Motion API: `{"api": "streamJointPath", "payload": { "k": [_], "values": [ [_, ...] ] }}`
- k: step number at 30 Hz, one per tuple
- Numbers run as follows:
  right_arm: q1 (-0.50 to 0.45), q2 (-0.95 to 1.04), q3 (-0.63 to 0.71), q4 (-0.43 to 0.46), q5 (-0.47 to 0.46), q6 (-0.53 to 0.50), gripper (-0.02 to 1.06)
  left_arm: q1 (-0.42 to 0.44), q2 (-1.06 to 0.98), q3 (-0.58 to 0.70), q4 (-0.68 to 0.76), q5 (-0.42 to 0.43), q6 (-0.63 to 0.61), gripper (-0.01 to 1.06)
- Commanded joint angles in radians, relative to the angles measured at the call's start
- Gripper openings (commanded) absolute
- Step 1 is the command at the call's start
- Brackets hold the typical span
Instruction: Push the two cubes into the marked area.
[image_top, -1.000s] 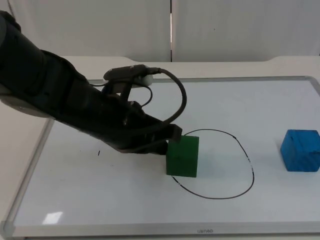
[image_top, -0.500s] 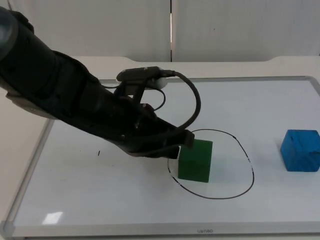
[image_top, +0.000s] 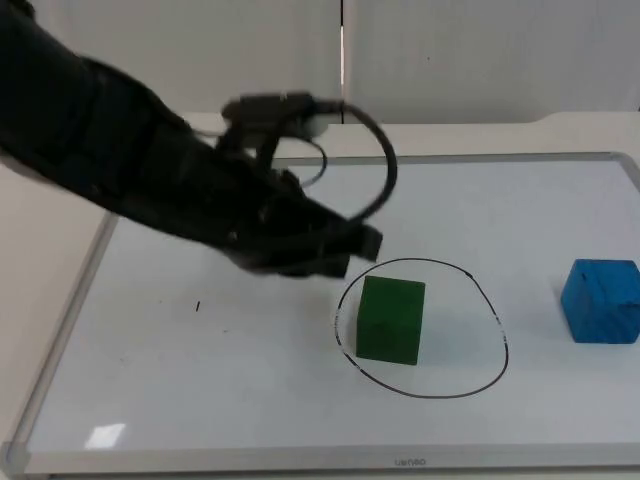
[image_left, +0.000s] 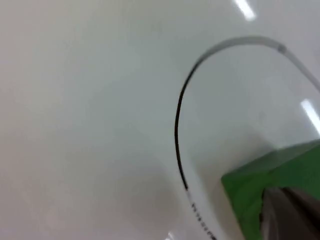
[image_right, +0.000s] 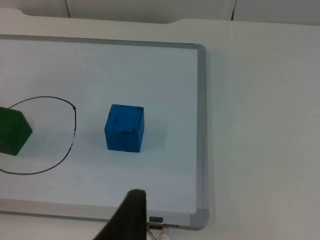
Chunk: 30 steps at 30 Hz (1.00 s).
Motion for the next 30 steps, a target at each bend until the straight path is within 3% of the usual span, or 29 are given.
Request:
{"api": "streamJointPath", "payload": {
  "k": [1,9,13,17,18,21,22,25,30],
  "values": [
    [-0.006,-0.004,0.007,0.001,-0.004,-0.006,1.05,-0.004,-0.124,-0.003,0.151,-0.012,-0.122,0.00],
    [-0.006,-0.004,0.007,0.001,-0.004,-0.006,1.05,-0.004,-0.478,-0.003,0.453,0.005,-0.380,0.00],
    [-0.006,-0.004,0.007,0.001,-0.004,-0.006,1.05,-0.004,-0.632,-0.003,0.604,0.070,-0.499,0.00],
    [-0.006,-0.004,0.007,0.001,-0.004,-0.006,1.05,-0.004,-0.809,-0.003,0.854,0.172,-0.727,0.00],
    [-0.006,-0.004,0.007,0.001,-0.004,-0.006,1.05,-0.004,-0.809,-0.003,0.854,0.172,-0.727,0.00],
    [-0.006,-0.004,0.007,0.001,-0.004,-0.006,1.05,-0.004,-0.911,-0.003,1.068,0.255,-0.935,0.00],
    [-0.006,-0.004,0.007,0.001,-0.004,-0.006,1.05,-0.004,-0.911,-0.003,1.068,0.255,-0.935,0.00],
    [-0.006,-0.004,0.007,0.001,-0.004,-0.006,1.05,-0.004,-1.013,-0.003,1.249,0.336,-1.093,0.00],
    [-0.006,-0.004,0.007,0.001,-0.004,-0.006,1.05,-0.004,-1.108,0.031,1.271,0.353,-1.113,0.00]
  ]
}}
